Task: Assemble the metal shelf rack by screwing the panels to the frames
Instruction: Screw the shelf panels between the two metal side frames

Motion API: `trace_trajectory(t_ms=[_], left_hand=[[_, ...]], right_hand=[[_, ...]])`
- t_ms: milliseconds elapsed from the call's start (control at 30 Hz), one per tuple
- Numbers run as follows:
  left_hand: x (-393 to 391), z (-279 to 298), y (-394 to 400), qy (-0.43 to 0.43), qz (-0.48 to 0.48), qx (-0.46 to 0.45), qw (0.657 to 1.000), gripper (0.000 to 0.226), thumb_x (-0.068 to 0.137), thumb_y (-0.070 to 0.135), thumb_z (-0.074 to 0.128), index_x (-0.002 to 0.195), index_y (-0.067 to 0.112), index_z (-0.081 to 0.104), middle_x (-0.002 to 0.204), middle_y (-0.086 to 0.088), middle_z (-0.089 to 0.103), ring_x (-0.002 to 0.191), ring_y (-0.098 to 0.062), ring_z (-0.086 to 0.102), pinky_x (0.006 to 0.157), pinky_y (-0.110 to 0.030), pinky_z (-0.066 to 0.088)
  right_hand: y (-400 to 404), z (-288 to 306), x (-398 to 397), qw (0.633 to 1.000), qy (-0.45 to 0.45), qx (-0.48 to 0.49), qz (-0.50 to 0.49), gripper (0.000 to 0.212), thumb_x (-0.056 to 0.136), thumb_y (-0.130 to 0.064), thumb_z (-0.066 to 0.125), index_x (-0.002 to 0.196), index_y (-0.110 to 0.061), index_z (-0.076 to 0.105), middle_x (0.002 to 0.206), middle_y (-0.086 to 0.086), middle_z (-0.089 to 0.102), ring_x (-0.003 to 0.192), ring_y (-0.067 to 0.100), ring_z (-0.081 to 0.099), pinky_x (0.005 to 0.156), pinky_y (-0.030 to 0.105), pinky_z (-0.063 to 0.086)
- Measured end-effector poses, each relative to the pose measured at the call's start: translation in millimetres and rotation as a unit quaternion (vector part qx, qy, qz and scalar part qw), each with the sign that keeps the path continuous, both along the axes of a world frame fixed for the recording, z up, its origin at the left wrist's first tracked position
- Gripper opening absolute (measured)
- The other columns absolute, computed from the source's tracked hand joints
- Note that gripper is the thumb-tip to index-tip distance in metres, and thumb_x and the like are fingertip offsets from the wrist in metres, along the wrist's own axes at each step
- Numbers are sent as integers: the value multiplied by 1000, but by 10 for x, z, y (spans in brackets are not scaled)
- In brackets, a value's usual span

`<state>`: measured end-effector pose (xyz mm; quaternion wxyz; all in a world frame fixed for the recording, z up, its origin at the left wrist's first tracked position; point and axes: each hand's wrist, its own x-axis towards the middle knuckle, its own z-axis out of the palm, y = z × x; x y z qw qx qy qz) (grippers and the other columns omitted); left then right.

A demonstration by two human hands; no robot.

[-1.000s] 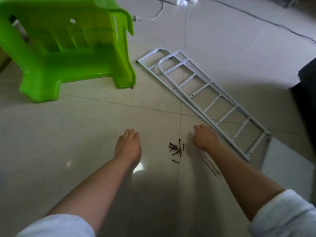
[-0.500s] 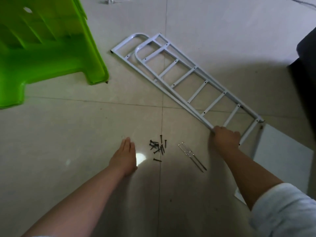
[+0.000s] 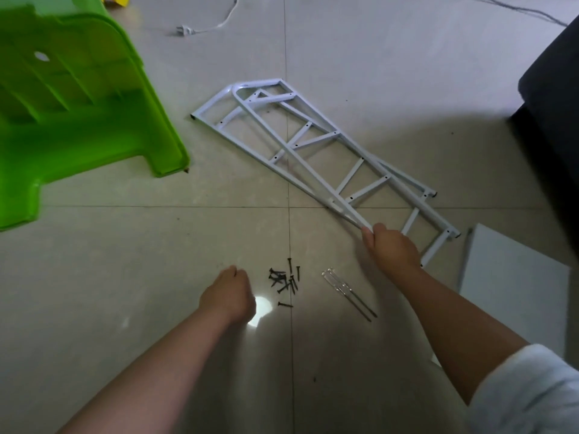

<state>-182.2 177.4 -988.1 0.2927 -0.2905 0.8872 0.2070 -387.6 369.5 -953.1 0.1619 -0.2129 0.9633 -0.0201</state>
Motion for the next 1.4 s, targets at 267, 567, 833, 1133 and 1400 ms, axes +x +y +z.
trace_trajectory(t_ms=[267, 567, 833, 1133, 1400], left_hand=[[-577, 696, -138, 209, 177, 126, 953, 52, 98, 27, 42, 143, 5, 31, 147, -14, 35, 134, -27, 36, 108, -32, 30], [-1402, 1908, -431, 386, 425, 400, 714, 22, 99, 30, 40, 104, 13, 52, 91, -5, 44, 83, -17, 47, 88, -35, 40], [-1205, 2310, -917, 552, 515, 482, 445, 37, 101, 44, 24, 76, 18, 32, 61, 0, 28, 30, -8, 31, 36, -14, 32], [-325, 2341, -1510, 558, 540, 440, 451, 47, 96, 57, 20, 68, 19, 25, 34, 9, 17, 24, -5, 15, 27, -13, 11], [675, 2167, -1840, 552, 536, 441, 462, 39, 97, 52, 27, 77, 21, 40, 37, 10, 21, 26, -1, 18, 28, -13, 10]], right_hand=[[50, 291, 157, 992, 128, -6, 5, 46, 100, -39, 24, 105, -3, 54, 90, 16, 67, 81, 31, 64, 58, 28, 34], [-346, 703, 433, 977, 157, -141, -10, 40, 98, -38, 35, 90, -4, 56, 77, 16, 65, 72, 35, 64, 52, 31, 33], [-715, 824, 802, 943, 146, -288, 83, 44, 90, -42, 30, 74, -10, 55, 47, -1, 41, 39, 22, 41, 43, 14, 11], [-1326, 1032, 1149, 889, 171, -386, 177, 37, 86, -30, 38, 89, -3, 63, 87, 13, 62, 83, 31, 58, 74, 34, 44], [-1901, 978, 1386, 943, -173, -284, 10, 46, 93, -31, 50, 128, -3, 40, 114, 17, 54, 106, 33, 54, 92, 40, 43]])
